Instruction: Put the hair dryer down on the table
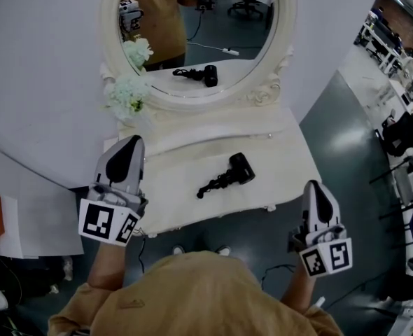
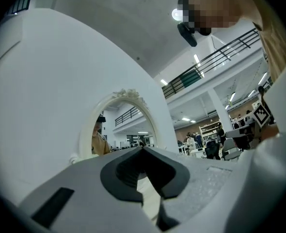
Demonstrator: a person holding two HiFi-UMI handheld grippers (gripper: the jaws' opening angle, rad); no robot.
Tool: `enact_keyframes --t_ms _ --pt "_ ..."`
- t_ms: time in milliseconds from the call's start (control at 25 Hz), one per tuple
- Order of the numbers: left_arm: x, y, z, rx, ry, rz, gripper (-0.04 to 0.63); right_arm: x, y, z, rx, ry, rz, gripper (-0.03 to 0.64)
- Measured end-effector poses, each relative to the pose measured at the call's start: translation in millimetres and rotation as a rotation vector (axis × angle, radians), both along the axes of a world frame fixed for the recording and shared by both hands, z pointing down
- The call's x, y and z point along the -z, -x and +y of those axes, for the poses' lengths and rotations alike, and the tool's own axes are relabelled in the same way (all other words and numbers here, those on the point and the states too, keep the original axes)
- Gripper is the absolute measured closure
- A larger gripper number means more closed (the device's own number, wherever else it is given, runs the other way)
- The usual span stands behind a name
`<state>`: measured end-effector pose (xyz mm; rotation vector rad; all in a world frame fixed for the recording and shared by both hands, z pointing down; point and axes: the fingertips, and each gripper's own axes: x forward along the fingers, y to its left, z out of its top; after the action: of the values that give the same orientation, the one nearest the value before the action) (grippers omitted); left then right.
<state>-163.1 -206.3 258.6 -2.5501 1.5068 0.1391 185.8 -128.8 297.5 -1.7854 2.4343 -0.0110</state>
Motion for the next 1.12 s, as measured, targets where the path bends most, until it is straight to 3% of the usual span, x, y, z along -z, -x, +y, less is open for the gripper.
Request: enact_keyframes --t_ms 320,600,1120 --pt "3 23 14 0.039 -0.005 0.046 0.592 7 -8 3 -0.034 -0.008 0.024 0.614" --pt "-22 37 18 0.084 0.052 0.08 0.592 6 -12 9 -0.066 -0.001 0.062 0.614" --pt "-35 26 21 0.06 0.089 0.062 0.592 4 13 1 -0.008 -0.002 0.07 0.614"
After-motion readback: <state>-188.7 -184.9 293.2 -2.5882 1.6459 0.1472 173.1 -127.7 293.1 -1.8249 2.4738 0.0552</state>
